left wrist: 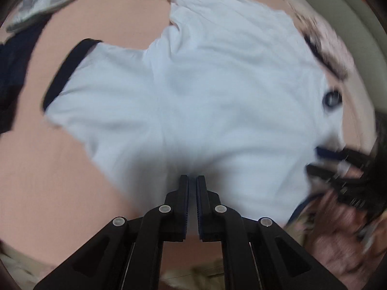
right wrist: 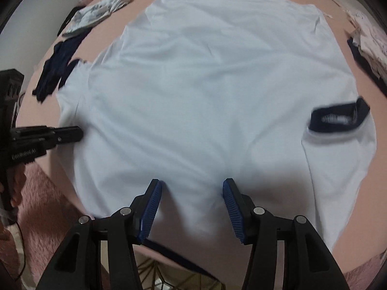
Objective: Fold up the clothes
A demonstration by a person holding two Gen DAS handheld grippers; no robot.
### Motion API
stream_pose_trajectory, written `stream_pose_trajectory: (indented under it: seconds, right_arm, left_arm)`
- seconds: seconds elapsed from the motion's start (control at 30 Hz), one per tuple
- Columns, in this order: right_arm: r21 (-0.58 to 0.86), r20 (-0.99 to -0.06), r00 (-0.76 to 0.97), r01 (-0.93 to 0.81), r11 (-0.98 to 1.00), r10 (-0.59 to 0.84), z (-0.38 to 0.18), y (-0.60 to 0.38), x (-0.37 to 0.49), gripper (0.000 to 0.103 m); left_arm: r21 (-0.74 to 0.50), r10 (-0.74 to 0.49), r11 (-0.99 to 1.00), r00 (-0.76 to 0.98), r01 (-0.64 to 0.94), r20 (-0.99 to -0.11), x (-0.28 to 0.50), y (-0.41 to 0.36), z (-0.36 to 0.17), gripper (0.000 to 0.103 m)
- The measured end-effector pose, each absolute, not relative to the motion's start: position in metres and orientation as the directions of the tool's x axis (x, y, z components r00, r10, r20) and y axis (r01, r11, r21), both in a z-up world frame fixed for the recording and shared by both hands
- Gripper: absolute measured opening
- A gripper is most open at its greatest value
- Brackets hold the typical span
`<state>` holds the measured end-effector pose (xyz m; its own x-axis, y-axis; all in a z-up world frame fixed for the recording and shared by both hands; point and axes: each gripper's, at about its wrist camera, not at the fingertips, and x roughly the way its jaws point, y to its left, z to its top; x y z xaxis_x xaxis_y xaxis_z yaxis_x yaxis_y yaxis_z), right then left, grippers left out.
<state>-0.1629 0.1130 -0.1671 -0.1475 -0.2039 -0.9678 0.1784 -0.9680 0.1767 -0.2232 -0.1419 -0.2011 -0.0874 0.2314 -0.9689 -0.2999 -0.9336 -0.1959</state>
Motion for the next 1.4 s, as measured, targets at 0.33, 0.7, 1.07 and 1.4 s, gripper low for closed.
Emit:
stream_pose_trajectory:
  seconds: [0.33,0.7,1.07,1.4]
  right_arm:
    - [0.105,-0.968,-0.207,0.181,-0.978,-0.142,-0.160,0.148,-0.125,0.053]
    - [0.142,-0.948,-0.264,0.153,-0.978,-0.179,-0.154,0.180,-0.086,0.053]
    - [0.167,-0.938,-0.305,0.028,-0.986,-0.168,-0.170,0.202,-0.103,0.053]
    - [0.248,-0.887,-0.414,-0.055,-0.967,-0.204,-0.139,0.222,-0.120,0.053]
  left_arm:
    - [-0.107,0.210,-0.912,-0.226,-0.396,-0.951,-0.186,-0.081,-0.191,0.055]
    - [-0.110,0.186,-0.938,-0.209,-0.328,-0.960,-0.125,-0.148,-0.183,0.055]
    - [-0.158,0.205,-0.963,-0.215,-0.218,-0.955,-0.132,-0.199,-0.186,0.055]
    - [-0.499,0.363,-0.817,-0.413,0.290,-0.835,-0.187,-0.321,-0.201,0.054]
